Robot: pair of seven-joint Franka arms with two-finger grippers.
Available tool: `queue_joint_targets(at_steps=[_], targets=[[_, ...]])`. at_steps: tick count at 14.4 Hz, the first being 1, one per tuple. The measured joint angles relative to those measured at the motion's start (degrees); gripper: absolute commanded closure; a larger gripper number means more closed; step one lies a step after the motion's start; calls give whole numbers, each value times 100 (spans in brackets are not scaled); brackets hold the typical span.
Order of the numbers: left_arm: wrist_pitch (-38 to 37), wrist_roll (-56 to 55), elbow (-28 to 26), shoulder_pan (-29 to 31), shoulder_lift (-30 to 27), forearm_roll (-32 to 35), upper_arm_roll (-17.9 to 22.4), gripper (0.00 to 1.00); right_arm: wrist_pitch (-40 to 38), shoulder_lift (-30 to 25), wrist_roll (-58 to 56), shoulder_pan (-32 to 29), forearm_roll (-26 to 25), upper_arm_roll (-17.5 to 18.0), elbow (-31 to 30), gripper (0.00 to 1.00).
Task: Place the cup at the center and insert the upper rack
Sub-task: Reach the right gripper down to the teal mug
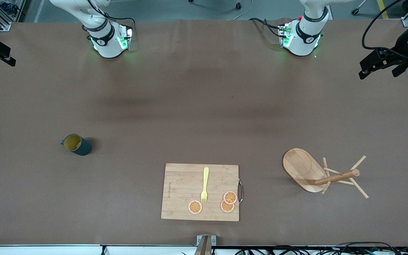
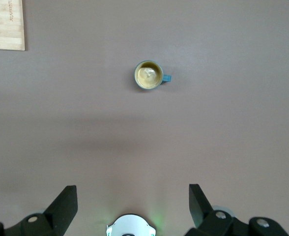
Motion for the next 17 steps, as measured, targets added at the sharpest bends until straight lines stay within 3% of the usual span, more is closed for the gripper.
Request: queue_joint_targets(at_steps=[10,17], targets=[[-10,22,-6,4,26,9,3,0,-41,112,246,2,3,-12,134,0],[-59,33,-20,5,61,9,3,0,1559,1489,204,-194,8,-87,92,0]])
